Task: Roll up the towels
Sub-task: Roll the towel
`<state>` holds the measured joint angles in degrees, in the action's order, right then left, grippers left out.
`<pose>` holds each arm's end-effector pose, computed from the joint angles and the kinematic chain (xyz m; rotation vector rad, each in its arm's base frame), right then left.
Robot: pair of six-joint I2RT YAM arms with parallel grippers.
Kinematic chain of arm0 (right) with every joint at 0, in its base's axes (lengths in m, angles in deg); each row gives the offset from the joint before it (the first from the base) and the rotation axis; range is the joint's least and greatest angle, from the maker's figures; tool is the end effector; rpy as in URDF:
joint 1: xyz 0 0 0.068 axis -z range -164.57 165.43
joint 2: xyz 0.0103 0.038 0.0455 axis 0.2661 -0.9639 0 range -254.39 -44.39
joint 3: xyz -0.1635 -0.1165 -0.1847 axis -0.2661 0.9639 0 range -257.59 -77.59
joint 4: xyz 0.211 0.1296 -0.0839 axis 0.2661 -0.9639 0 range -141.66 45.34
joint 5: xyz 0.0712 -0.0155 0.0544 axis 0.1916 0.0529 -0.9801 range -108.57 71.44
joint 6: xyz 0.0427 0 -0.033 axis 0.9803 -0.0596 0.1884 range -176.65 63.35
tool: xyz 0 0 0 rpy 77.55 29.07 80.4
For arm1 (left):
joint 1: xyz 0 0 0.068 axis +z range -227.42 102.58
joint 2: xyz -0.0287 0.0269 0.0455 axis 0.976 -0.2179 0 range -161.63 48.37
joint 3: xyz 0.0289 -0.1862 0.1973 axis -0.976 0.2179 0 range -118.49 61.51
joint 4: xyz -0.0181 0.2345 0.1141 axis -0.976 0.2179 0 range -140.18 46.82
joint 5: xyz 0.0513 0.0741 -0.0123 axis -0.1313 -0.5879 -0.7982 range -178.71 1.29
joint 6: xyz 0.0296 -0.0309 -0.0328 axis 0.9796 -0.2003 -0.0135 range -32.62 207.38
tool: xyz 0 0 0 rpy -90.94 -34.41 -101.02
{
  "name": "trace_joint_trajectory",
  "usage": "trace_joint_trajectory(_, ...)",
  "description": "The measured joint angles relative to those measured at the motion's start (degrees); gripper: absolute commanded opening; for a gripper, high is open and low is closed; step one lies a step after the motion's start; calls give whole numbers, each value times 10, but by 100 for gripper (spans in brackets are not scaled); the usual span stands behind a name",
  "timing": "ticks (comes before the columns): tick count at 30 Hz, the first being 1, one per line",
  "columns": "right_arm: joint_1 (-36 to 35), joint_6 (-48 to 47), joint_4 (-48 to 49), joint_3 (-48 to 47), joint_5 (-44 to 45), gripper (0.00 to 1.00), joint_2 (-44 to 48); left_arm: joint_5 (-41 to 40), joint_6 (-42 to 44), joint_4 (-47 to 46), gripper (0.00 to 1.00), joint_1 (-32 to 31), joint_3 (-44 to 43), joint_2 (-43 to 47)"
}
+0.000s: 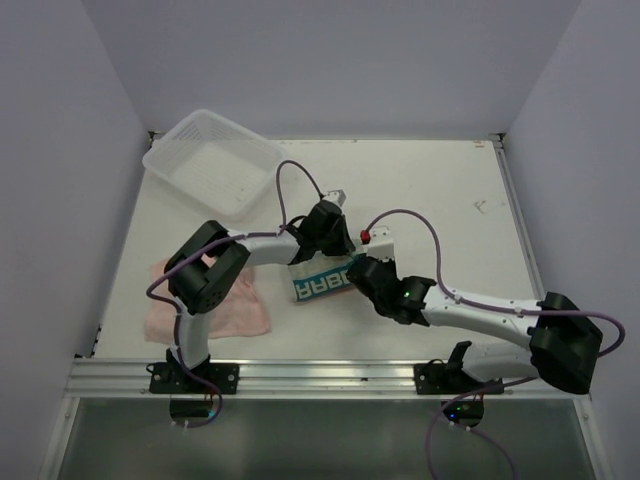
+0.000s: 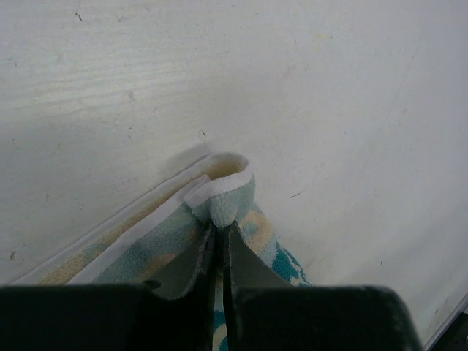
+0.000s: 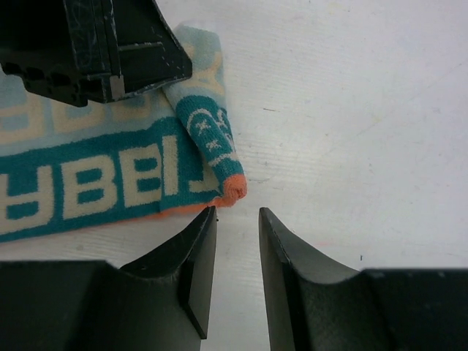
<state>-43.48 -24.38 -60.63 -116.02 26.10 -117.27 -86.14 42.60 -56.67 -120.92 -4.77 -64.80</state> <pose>0.1462 0.1939 0.2001 -0.1842 2.1438 -0.0645 0.3025 -0.2893 0.1473 -0.0018 2.4251 -0.8195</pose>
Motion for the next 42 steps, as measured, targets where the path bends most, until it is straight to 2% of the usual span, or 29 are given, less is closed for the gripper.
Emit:
trace_joint_trajectory(5, 52, 23, 7, 7, -64, 32, 53, -2, 0, -4, 0, 0, 6, 3)
trace_joint_trajectory(9, 131, 50, 24, 18, -140, 31, 85, -2, -1, -15, 0, 0, 13, 4)
trace_joint_trajectory(14, 235, 88, 71, 23, -266, 33, 58, -2, -1, -21, 0, 0, 15, 4)
trace_joint_trajectory(25, 245, 123, 136, 58, -369, 36, -26, -1, -1, -29, 0, 0, 22, 5)
trace_joint_trajectory(31, 245, 126, 166, 83, -383, 40, -37, 0, -1, -30, 0, 0, 24, 7)
trace_joint_trajectory(42, 245, 122, 220, 99, -389, 42, -60, -1, -1, -29, 0, 0, 25, 8)
